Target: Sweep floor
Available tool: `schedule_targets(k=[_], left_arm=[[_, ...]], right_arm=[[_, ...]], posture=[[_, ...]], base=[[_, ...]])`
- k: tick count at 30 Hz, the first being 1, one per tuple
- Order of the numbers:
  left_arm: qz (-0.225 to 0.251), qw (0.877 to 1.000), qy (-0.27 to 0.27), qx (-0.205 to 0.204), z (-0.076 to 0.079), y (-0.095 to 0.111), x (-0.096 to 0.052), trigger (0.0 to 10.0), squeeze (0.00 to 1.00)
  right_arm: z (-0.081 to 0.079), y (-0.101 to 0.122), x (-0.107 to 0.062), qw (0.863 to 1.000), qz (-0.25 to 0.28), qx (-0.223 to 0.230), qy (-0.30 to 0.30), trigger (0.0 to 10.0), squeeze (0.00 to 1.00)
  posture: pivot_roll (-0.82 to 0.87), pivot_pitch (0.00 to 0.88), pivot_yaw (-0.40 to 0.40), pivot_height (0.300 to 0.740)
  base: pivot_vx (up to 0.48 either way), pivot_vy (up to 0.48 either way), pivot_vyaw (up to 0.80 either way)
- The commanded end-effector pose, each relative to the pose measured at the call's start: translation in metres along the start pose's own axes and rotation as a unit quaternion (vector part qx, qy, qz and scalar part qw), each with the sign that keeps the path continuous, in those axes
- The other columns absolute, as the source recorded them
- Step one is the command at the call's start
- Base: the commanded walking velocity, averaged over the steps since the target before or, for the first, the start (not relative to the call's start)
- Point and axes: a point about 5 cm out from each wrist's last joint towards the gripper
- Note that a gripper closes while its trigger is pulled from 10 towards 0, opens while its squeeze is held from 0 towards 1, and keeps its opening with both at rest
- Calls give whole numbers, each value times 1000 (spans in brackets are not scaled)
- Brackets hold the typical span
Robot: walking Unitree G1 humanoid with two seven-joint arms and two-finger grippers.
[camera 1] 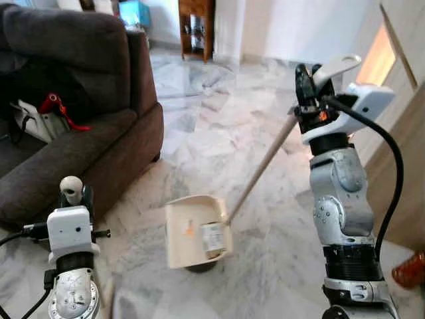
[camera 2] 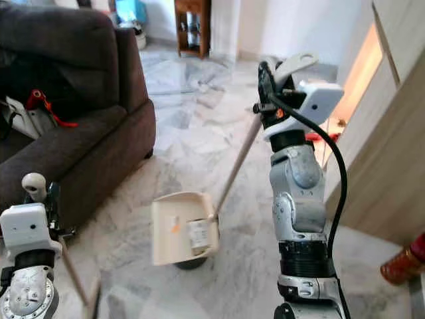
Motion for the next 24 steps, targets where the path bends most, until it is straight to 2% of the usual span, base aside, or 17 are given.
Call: schedule_targets(k=[1, 24], left_arm=[[17, 1000, 3, 16, -4, 6, 3, 10000, 0], [19, 1000, -7, 2, 4, 8, 3, 10000, 0]], right_arm=[[-12, 16, 9, 999, 43, 19, 20, 10000, 0], [-16, 14, 6, 998, 41, 15, 38, 10000, 0]], posture=[[104, 0, 4, 740], [105, 0, 8, 740]], base=[[345, 0, 0], [346, 0, 0]])
Point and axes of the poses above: a point about 5 cm out from each wrist's last joint towards the gripper, its own x axis pointing out of the wrist towards the gripper, its own y axis along the axis of the wrist's last joint, z = x × y, and after that the axes turned 3 degrees about x, right-handed
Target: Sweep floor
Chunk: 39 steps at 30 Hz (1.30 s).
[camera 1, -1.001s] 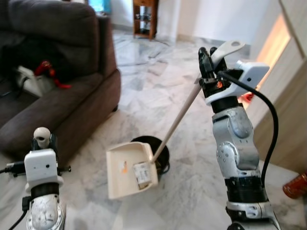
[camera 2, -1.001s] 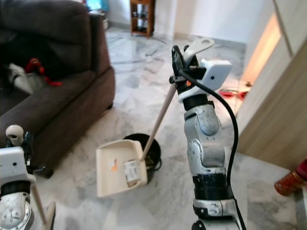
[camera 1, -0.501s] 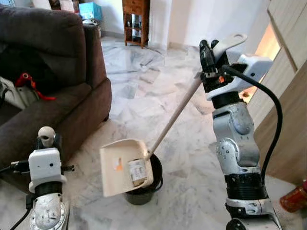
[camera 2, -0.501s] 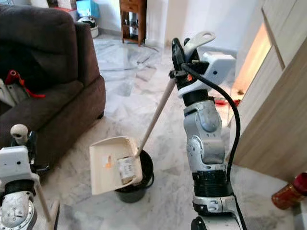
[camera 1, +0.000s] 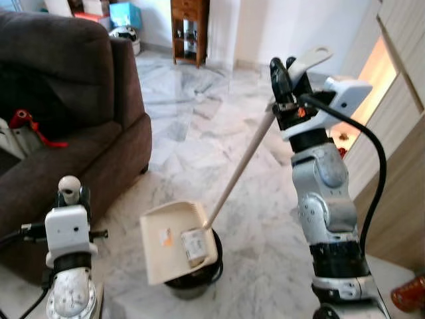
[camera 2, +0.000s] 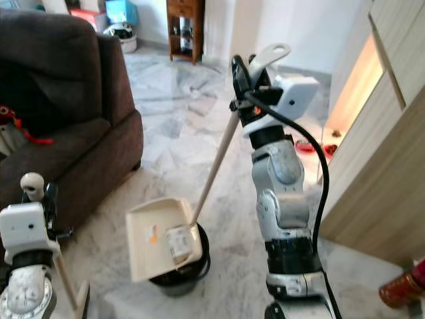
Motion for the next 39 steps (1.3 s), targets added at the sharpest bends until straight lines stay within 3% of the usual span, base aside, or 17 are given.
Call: schedule_targets(k=[1, 11, 21, 27, 39], left_arm=[[25, 1000, -5, 3, 2, 9, 2, 10000, 0], [31, 999, -12, -3, 5, 11, 5, 10000, 0], [32, 999, -39, -19, 12, 10, 3, 10000, 0], [33, 998, -41, -19, 13, 11, 2, 10000, 0], [41, 998, -53, -17, 14, 12, 2, 10000, 0]], right_arm=[[4, 16, 1, 999, 35, -14, -3, 10000, 0], [0, 12, 1, 1000, 26, -8, 9, 10000, 0], [-3, 7, -2, 1000, 18, -10, 21, 10000, 0], [-16, 3, -3, 999, 16, 5, 47, 10000, 0], [-40, 10, -5, 993, 69, 32, 90, 10000, 0]], posture=[[106, 0, 8, 740], [103, 0, 11, 740], [101, 0, 14, 740], [108, 0, 13, 740], [110, 0, 16, 740]], base=[[345, 0, 0], [343, 0, 0], [0, 0, 0], [0, 0, 0], [0, 0, 0]])
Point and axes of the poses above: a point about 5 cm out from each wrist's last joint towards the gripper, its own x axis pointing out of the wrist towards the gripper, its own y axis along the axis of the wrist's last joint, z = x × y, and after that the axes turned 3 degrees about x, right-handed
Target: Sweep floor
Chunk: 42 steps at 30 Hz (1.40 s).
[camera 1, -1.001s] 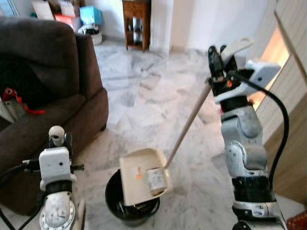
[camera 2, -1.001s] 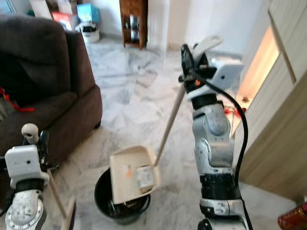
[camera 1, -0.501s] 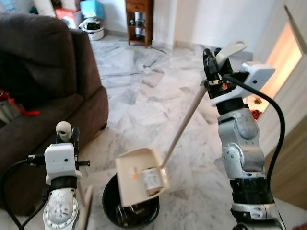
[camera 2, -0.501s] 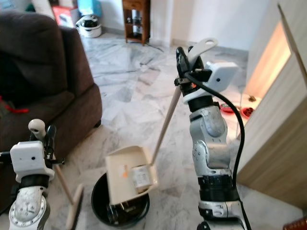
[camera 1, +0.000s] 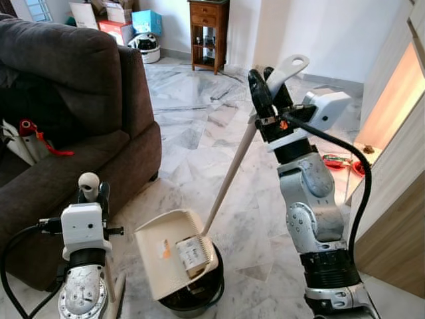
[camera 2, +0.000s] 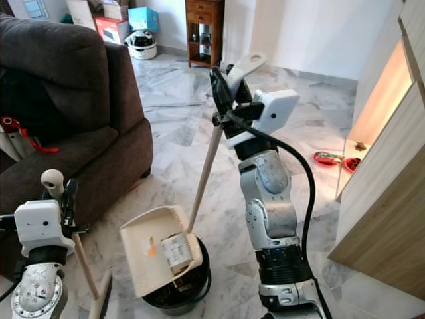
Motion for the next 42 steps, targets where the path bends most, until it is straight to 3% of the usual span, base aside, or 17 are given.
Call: schedule_targets(k=[1, 4, 11, 20, 42], left_arm=[[27, 1000, -5, 11, -1, 7, 2, 10000, 0], [27, 1000, -5, 11, -1, 7, 2, 10000, 0], [28, 1000, -5, 12, 1, 8, 2, 10000, 0], [31, 999, -6, 13, 1, 8, 3, 10000, 0], [36, 999, -13, 14, 4, 10, 4, 10000, 0]], right_arm=[[-13, 19, 4, 998, 60, 6, 21, 10000, 0], [-16, 18, 4, 998, 62, -3, 28, 10000, 0], [-51, 18, 1, 994, 82, -4, 78, 10000, 0], [-71, 14, -4, 988, 85, -34, 122, 10000, 0], [-91, 20, -10, 978, 125, -96, 138, 10000, 0]], posture=[[110, 0, 16, 740], [110, 0, 17, 740], [113, 0, 16, 740], [112, 0, 15, 740], [113, 0, 19, 740]], base=[[0, 0, 0], [0, 0, 0], [0, 0, 0], [0, 0, 0], [0, 0, 0]])
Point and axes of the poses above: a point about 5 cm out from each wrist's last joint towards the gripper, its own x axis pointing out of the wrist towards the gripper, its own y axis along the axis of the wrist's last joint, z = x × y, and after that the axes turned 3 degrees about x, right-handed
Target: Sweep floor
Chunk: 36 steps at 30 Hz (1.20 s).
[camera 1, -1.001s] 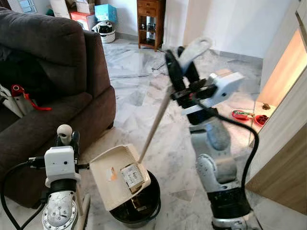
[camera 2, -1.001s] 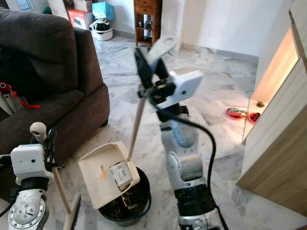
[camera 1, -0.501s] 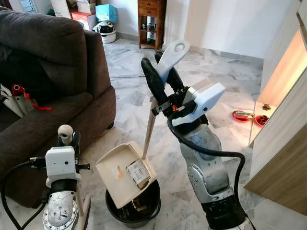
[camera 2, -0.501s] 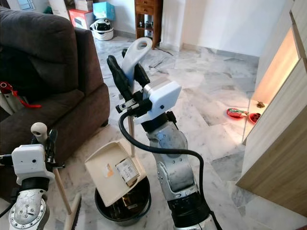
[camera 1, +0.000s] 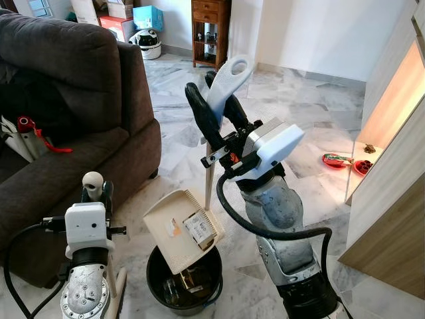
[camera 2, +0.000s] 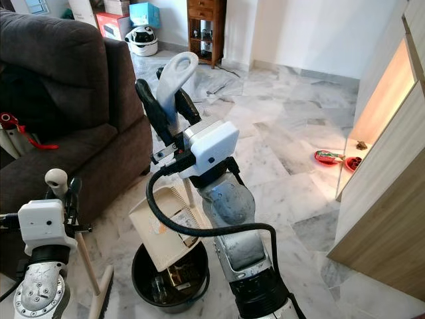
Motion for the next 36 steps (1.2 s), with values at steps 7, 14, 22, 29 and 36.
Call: schedule_targets(k=[7, 14, 22, 29, 36], left_arm=[[28, 999, -6, 17, 0, 8, 4, 10000, 0], [29, 999, -7, 17, 1, 8, 4, 10000, 0], [30, 999, -7, 18, 0, 8, 4, 10000, 0], [29, 999, -8, 18, 1, 7, 4, 10000, 0], [29, 999, -8, 18, 1, 7, 4, 10000, 0]], right_arm=[[-11, 18, 5, 996, 55, -59, 35, 10000, 0], [-13, 18, 5, 994, 58, -77, 49, 10000, 0], [-15, 19, 5, 993, 63, -86, 58, 10000, 0], [-17, 18, 5, 991, 62, -95, 69, 10000, 0], [-18, 16, 4, 991, 56, -96, 78, 10000, 0]], posture=[[113, 0, 19, 740], [114, 0, 18, 740], [114, 0, 18, 740], [114, 0, 18, 740], [114, 0, 17, 740]], base=[[0, 0, 0], [0, 0, 0], [0, 0, 0], [0, 0, 0], [0, 0, 0]])
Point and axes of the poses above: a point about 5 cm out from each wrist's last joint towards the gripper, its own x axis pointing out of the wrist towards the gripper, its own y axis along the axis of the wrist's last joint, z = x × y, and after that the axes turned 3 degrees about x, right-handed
